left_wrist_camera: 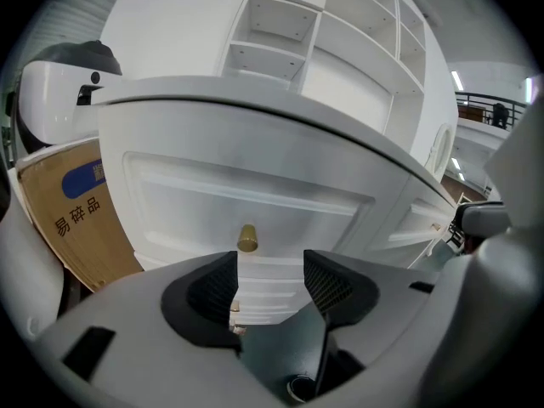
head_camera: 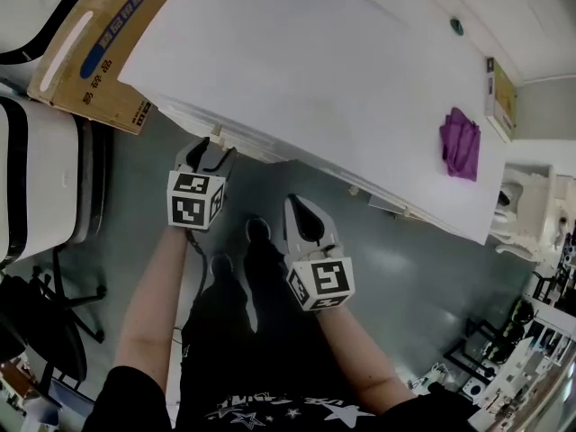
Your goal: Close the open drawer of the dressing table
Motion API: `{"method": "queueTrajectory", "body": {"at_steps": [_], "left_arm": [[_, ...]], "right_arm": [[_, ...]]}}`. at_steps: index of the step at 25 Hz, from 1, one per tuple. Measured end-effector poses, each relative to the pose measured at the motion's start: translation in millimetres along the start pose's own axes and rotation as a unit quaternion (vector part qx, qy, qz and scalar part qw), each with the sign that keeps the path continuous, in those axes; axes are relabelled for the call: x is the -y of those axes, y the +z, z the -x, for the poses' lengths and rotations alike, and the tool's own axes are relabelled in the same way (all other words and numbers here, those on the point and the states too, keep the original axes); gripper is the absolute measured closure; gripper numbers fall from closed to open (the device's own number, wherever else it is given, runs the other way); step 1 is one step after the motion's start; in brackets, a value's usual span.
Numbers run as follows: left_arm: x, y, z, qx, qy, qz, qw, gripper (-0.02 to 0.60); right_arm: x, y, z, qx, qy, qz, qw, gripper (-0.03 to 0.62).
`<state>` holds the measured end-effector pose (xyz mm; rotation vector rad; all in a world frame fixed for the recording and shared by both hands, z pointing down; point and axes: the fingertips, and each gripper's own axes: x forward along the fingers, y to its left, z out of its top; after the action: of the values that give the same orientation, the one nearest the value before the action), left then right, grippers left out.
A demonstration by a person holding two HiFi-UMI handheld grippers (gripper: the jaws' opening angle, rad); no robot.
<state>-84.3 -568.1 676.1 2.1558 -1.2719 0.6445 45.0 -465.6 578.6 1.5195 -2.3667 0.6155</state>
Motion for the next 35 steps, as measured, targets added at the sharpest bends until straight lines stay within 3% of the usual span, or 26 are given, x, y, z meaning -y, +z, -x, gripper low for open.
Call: {"method": "queueTrajectory", "body": {"at_steps": [10, 20, 29, 35], "left_arm": [[26, -10, 112, 0.063, -0.035, 0.031, 0.9969, 0.35], [70, 9, 222, 0.123, -0.068, 0.016, 0.99, 0.358], [100, 14, 317, 0.178, -0.025, 0.02, 0.9834, 0.496], [130, 15, 363, 0.209, 0.006, 0.015, 0.9777, 0.549]], "right_arm": [[-35, 9, 68, 0.049, -0.07, -0.014, 0.996, 0.591], [-61, 42, 149, 0.082, -0.108, -0.008, 0.991, 0.591], [-80, 102, 195, 0.133, -0.049, 0.049, 0.989, 0.591], [-90, 105, 235, 0.15, -0.017, 0.09, 0.984, 0.591]]}}
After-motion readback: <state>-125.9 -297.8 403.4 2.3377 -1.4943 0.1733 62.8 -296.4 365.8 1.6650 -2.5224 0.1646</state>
